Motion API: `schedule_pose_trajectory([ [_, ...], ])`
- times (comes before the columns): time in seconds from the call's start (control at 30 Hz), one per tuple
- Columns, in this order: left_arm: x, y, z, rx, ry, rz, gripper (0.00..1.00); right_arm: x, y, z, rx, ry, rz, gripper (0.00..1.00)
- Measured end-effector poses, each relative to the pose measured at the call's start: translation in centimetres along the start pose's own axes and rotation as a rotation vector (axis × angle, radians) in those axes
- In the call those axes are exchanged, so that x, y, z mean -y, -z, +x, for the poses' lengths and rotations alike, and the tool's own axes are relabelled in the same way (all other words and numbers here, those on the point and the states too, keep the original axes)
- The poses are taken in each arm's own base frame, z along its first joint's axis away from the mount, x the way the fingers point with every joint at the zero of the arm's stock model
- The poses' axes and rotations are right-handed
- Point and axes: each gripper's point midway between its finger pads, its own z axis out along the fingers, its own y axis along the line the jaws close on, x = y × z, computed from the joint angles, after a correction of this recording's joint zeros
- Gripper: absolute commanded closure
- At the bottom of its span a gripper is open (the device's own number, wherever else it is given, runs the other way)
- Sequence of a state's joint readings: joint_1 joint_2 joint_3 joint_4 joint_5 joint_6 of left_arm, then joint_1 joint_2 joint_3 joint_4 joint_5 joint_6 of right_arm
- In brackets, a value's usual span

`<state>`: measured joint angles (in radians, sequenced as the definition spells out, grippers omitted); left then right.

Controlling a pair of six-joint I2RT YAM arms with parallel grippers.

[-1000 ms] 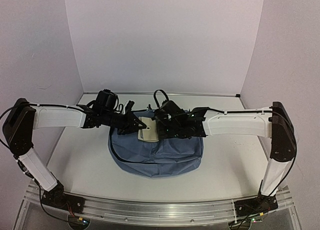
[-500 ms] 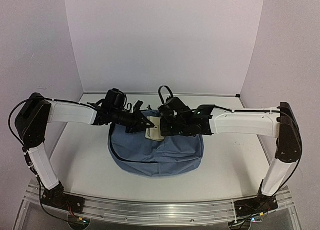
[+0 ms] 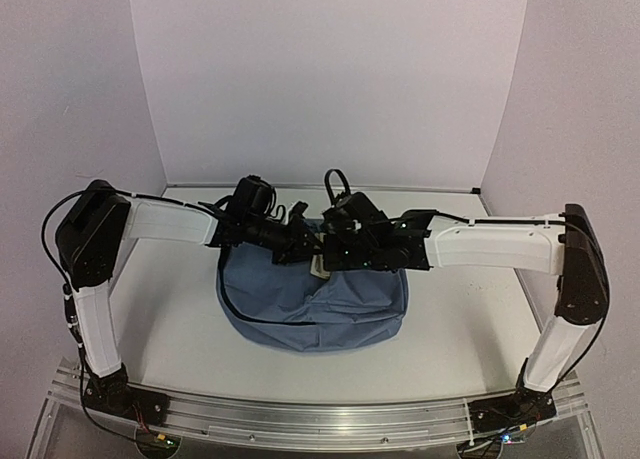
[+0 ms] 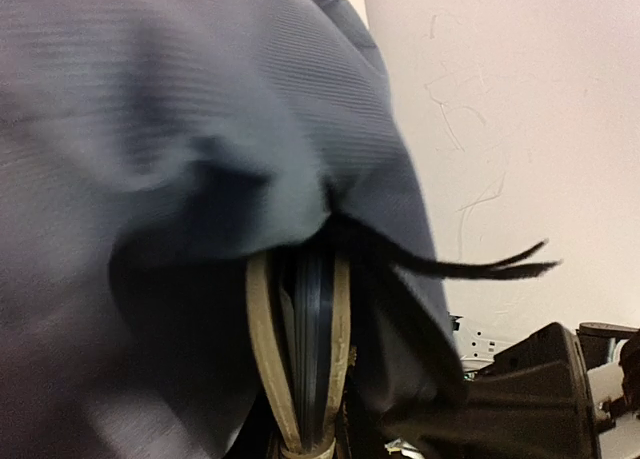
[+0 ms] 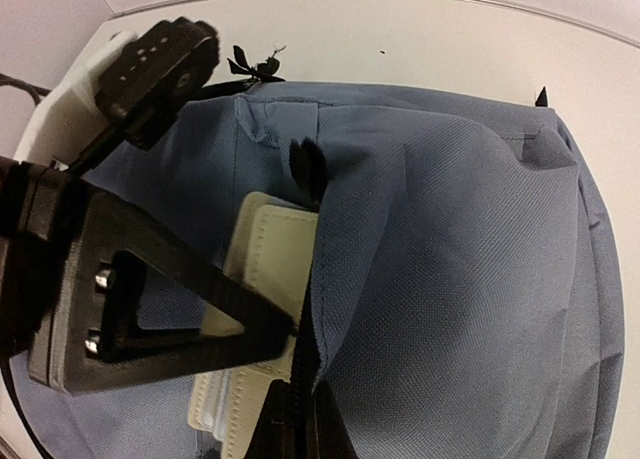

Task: Pack the student bag
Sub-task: Place the personal item in the student bag, then zip the student bag at the center of the board.

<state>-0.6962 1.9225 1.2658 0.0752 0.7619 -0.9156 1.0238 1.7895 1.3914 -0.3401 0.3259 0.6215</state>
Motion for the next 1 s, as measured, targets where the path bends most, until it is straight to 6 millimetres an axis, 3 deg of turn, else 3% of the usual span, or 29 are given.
schedule_pose_trajectory([
  [0.27, 0.2, -3.2, -0.2, 0.032, -0.025, 0.024, 0.97, -0.5, 0.0, 0.3, 0.003, -0.022, -0.044, 1.00],
  [0.53, 0.0, -3.2, -1.1, 0.105, -0.074, -0.019, 0.50, -0.3, 0.7, -0.3, 0.026, -0.035, -0.050, 0.99],
  [0.57, 0.1, -2.9, -1.1, 0.115, -0.085, -0.028, 0.44, -0.2, 0.9, -0.5, 0.030, -0.037, -0.051, 0.94],
  [0.67, 0.6, -1.2, -0.6, 0.142, -0.114, -0.061, 0.34, -0.3, 1.5, -0.9, 0.041, -0.044, -0.064, 0.63],
  [0.77, 0.9, 0.8, 0.3, 0.162, -0.111, -0.097, 0.27, -0.6, 2.8, -1.8, 0.071, -0.055, -0.096, 0.47],
  [0.87, 1.2, 2.6, 1.3, 0.171, -0.105, -0.133, 0.24, -0.8, 4.7, -3.2, 0.108, -0.073, -0.127, 0.40],
  [1.0, 1.6, 4.8, 1.8, 0.200, -0.111, -0.184, 0.21, -0.8, 6.4, -4.9, 0.142, -0.085, -0.169, 0.40],
])
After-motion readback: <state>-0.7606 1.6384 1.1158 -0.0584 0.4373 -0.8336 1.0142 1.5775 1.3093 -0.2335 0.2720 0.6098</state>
